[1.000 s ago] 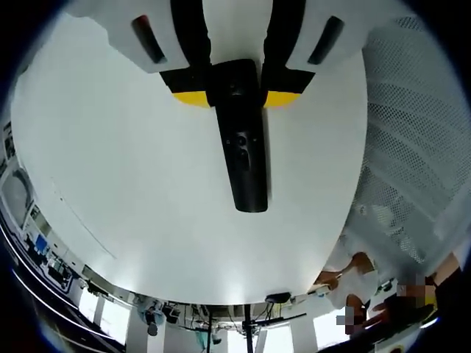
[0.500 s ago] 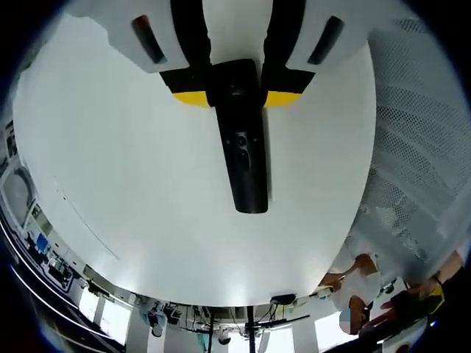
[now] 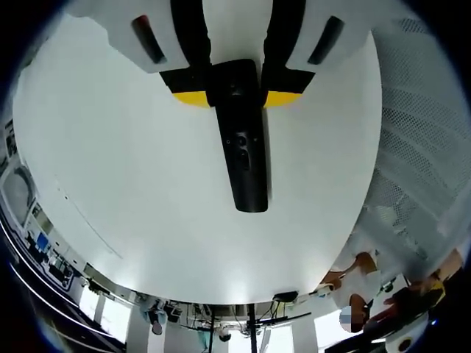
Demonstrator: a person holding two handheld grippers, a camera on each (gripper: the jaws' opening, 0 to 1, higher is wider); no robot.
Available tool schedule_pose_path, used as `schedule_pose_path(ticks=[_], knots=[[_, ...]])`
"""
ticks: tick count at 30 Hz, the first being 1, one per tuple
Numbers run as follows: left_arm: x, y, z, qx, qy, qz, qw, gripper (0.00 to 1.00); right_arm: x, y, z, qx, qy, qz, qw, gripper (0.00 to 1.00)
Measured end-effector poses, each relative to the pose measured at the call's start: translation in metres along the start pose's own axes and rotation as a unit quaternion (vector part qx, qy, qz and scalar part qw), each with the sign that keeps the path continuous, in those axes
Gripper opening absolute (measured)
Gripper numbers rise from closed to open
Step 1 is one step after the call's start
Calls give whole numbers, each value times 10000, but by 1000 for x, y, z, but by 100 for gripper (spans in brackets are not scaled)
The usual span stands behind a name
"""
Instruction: Press the specified remote control buttons in sequence, fully releasing each button before pressing the next.
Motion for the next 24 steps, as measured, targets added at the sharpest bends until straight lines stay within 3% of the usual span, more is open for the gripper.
schedule_pose_path(ticks=[24], knots=[[0,-1,-1,-44,-14,-5,10000,99,10,2,0,-49,-22,-34,10000,25]])
Point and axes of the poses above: the point that each gripper's makers call its tool centre point, and the gripper's own axes: z roughly backward along the fingers, x roughly to its right, y roughly out of its top, the point moved 8 cm from there along z, roughly backward along the fingers, and after that the axes turned 3 degrees about x, right-handed, at the moved point
